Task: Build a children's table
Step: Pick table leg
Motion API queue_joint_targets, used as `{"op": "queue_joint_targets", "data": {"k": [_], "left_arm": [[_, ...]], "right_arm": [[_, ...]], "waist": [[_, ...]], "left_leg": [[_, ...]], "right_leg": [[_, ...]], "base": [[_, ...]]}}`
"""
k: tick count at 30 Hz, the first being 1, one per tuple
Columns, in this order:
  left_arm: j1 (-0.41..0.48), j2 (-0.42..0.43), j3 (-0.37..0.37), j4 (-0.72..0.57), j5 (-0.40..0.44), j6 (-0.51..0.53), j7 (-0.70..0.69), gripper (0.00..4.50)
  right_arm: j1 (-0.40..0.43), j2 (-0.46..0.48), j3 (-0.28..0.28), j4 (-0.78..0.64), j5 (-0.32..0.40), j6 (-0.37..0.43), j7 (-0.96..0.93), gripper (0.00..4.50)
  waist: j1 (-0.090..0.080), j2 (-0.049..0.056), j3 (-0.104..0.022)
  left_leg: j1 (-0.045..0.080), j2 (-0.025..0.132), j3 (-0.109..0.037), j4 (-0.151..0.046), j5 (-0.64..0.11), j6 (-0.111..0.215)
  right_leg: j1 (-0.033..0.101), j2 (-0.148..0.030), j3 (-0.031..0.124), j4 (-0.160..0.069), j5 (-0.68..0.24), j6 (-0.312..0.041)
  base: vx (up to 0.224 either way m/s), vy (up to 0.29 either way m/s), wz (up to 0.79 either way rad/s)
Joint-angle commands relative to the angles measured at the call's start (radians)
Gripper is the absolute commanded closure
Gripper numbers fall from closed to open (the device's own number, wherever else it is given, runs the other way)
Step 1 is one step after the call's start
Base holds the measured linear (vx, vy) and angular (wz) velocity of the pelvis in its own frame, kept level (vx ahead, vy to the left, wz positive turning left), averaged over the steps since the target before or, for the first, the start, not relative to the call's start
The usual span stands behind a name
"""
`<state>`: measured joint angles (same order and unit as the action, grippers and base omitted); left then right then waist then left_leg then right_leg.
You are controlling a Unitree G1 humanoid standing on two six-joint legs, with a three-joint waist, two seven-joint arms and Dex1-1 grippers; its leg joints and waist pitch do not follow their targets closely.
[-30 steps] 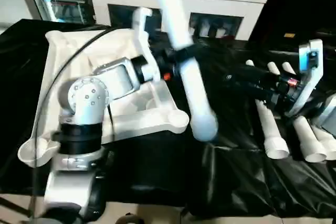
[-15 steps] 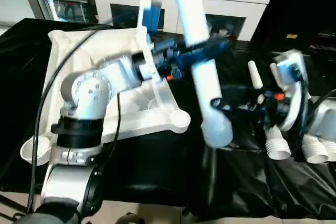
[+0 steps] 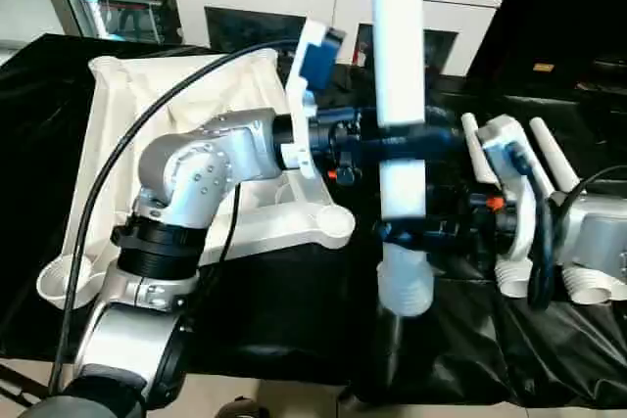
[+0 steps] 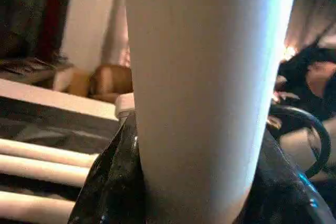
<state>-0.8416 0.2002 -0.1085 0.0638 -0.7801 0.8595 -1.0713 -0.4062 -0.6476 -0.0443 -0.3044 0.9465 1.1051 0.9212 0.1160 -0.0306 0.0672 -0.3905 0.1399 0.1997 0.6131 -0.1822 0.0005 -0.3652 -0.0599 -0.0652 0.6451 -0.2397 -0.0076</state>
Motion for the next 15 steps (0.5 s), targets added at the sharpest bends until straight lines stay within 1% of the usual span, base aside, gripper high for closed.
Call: {"op": "queue_joint_targets", "data": {"k": [1,3,5,6,9,10,11,12,13,15], "left_arm": [[-0.015,0.004,-0.018,-0.005,0.016,-0.016,-0.019,2.66],[-0.017,0.006,-0.022,-0.003,0.018,-0.020,-0.023,2.66],[-0.018,0.007,-0.024,-0.002,0.019,-0.021,-0.029,2.66],[-0.018,0.008,-0.025,-0.002,0.020,-0.022,-0.033,2.66],[-0.020,0.010,-0.029,0.000,0.026,-0.026,-0.042,2.66],[-0.020,0.012,-0.033,0.000,0.028,-0.028,-0.048,2.66],[-0.021,0.015,-0.036,0.000,0.029,-0.029,-0.052,2.66],[-0.021,0.016,-0.037,0.000,0.029,-0.029,-0.054,2.66],[-0.022,0.020,-0.042,0.000,0.030,-0.031,-0.060,2.66],[-0.022,0.020,-0.043,0.001,0.030,-0.031,-0.062,2.66]], "right_arm": [[0.007,-0.024,0.020,-0.021,-0.017,-0.012,0.017,0.38],[0.013,-0.031,0.031,-0.026,-0.022,-0.016,0.026,0.46],[0.019,-0.035,0.039,-0.032,-0.024,-0.019,0.033,0.80],[0.025,-0.038,0.046,-0.037,-0.027,-0.021,0.038,0.89],[0.036,-0.047,0.062,-0.046,-0.038,-0.033,0.051,0.98],[0.041,-0.050,0.068,-0.050,-0.043,-0.039,0.056,1.24],[0.044,-0.052,0.072,-0.052,-0.046,-0.041,0.059,1.33],[0.044,-0.053,0.074,-0.052,-0.047,-0.042,0.060,1.36],[0.048,-0.058,0.081,-0.054,-0.054,-0.048,0.067,1.40],[0.050,-0.060,0.083,-0.055,-0.057,-0.050,0.070,1.67]], "waist": [[0.003,-0.013,-0.071],[0.003,-0.013,-0.070],[0.003,-0.013,-0.070],[0.003,-0.013,-0.069],[0.004,-0.013,-0.070],[0.004,-0.012,-0.071],[0.004,-0.013,-0.071],[0.004,-0.010,-0.071],[0.003,-0.012,-0.071],[0.004,-0.011,-0.070]], "left_leg": [[0.029,0.106,-0.048,-0.066,-0.071,0.005],[0.029,0.105,-0.047,-0.065,-0.076,0.006],[0.030,0.105,-0.047,-0.065,-0.082,0.004],[0.030,0.105,-0.047,-0.065,-0.082,0.004],[0.029,0.106,-0.048,-0.065,-0.083,0.003],[0.028,0.105,-0.048,-0.065,-0.076,0.007],[0.028,0.106,-0.049,-0.065,-0.075,0.008],[0.028,0.106,-0.049,-0.065,-0.074,0.009],[0.028,0.106,-0.049,-0.065,-0.074,0.009],[0.029,0.105,-0.048,-0.065,-0.082,0.007]], "right_leg": [[0.037,-0.123,0.065,-0.079,-0.059,-0.232],[0.037,-0.125,0.065,-0.081,-0.062,-0.239],[0.037,-0.124,0.065,-0.081,-0.070,-0.236],[0.037,-0.123,0.065,-0.081,-0.072,-0.237],[0.038,-0.124,0.066,-0.081,-0.075,-0.238],[0.038,-0.123,0.065,-0.079,-0.062,-0.238],[0.038,-0.123,0.065,-0.079,-0.058,-0.238],[0.037,-0.123,0.065,-0.078,-0.055,-0.239],[0.037,-0.123,0.065,-0.078,-0.051,-0.240],[0.037,-0.124,0.065,-0.080,-0.062,-0.242]], "base": [[0.000,0.000,0.00],[0.000,0.000,0.00],[0.000,0.000,0.00],[0.000,0.000,0.00],[0.000,0.000,0.00],[0.000,0.000,0.00],[0.000,0.000,0.00],[0.000,0.000,0.00],[0.000,0.000,0.00],[0.000,0.000,0.00]]}}
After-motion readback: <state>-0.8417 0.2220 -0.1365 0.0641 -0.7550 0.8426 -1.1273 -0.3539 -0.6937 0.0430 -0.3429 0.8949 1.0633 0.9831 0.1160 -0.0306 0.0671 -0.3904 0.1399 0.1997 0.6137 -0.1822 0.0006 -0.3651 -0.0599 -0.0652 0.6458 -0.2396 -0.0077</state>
